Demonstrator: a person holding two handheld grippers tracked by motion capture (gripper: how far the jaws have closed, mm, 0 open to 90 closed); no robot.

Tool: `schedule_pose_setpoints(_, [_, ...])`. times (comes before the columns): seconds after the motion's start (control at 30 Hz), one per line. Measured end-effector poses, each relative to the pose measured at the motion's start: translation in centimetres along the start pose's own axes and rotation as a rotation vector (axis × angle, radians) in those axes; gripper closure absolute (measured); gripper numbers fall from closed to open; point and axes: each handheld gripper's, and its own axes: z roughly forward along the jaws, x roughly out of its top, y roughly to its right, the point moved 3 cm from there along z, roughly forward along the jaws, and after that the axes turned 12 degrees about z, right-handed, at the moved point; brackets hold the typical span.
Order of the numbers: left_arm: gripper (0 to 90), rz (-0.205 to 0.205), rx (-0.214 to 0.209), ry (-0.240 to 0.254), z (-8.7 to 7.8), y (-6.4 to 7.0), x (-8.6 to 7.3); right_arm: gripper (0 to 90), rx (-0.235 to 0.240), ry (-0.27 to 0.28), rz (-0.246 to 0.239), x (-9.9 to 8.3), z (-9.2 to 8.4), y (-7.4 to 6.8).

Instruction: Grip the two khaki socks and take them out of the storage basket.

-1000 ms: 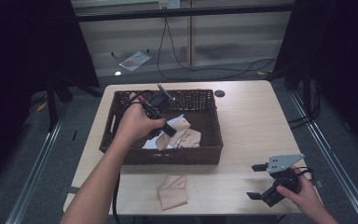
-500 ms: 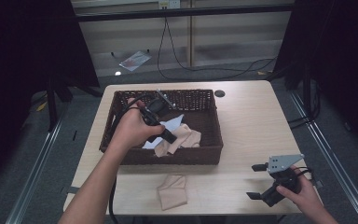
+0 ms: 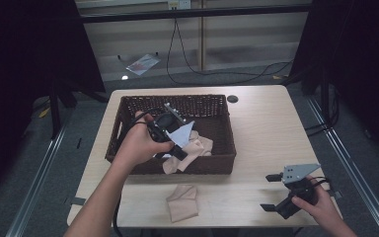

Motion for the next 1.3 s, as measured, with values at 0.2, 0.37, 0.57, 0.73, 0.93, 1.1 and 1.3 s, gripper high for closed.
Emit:
schedule_pose_setpoints(0.2, [82.5,0.029,-0.018,-0.007,0.8,0.4,-0.2,2.0,-0.006,0.001,0.003,0.0,0.0,0.0])
schedule_pose_setpoints(0.37, [82.4,0.04,-0.036,-0.003,1.8,1.0,-0.4,2.0,-0.005,0.001,0.001,0.0,-0.1,0.0])
schedule_pose_setpoints(0.57, [81.5,0.049,-0.041,-0.005,3.0,1.2,-1.1,2.1,-0.004,0.003,0.0,0.1,-0.1,0.0])
schedule_pose_setpoints(0.73, [81.2,0.065,-0.057,-0.017,3.9,1.6,-1.7,2.0,-0.003,0.002,0.005,0.1,0.0,0.0])
schedule_pose_setpoints(0.93, [65.5,0.068,-0.053,-0.032,5.4,1.7,-2.7,2.0,0.002,0.003,0.003,0.2,0.1,0.1])
schedule_pose_setpoints(1.1, [43.8,0.057,-0.034,-0.027,6.0,1.9,-3.6,2.1,-0.002,0.001,0.006,0.1,0.0,0.1])
schedule_pose_setpoints(1.3, [24.2,0.017,0.003,0.003,6.6,1.9,-4.9,2.0,-0.002,0.0,0.003,0.1,0.1,0.1])
